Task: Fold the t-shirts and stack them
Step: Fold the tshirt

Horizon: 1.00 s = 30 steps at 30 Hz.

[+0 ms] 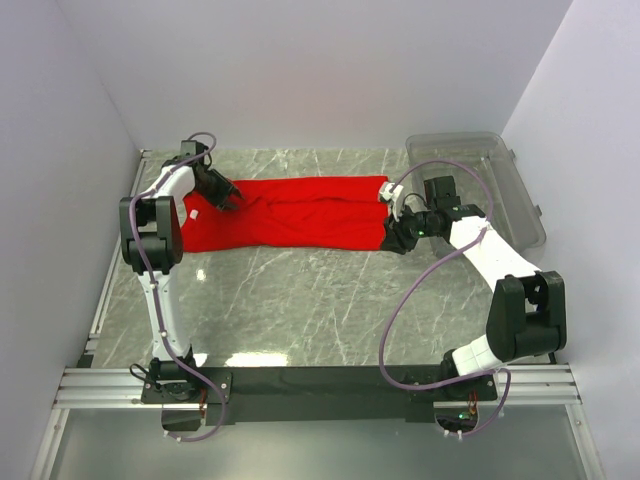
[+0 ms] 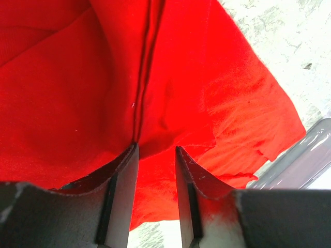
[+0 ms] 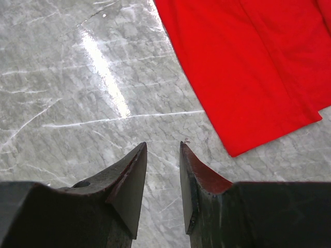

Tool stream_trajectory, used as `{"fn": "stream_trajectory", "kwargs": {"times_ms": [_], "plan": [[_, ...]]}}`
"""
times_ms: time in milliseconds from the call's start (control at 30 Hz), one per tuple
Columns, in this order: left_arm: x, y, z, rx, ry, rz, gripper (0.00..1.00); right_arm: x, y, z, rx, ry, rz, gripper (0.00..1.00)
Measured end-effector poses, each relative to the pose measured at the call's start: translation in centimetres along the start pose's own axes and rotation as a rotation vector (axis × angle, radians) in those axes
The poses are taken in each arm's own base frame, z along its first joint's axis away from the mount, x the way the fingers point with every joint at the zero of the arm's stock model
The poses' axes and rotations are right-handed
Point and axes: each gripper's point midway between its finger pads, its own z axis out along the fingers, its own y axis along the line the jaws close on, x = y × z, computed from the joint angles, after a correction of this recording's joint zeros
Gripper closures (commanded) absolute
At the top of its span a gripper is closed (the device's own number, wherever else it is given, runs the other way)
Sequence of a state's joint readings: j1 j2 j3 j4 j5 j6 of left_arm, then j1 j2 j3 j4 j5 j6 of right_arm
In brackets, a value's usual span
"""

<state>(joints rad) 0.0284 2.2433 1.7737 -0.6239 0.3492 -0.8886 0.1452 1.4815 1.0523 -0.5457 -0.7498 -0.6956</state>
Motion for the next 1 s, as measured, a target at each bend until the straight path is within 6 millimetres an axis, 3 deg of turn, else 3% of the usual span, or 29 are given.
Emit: {"fn": "stream_trajectory", "kwargs": {"times_ms": [800, 1000], "plan": [[0.16, 0.4, -0.18, -0.028, 0.002, 0.006, 0.61, 0.33, -0.02, 0.03, 0.001, 0.003, 0.006, 0.61], [0.18, 0.4, -0.19, -0.027, 0.003, 0.008, 0.8, 0.34, -0.01, 0.03, 0.0, 0.003, 0.007, 0.61]]}}
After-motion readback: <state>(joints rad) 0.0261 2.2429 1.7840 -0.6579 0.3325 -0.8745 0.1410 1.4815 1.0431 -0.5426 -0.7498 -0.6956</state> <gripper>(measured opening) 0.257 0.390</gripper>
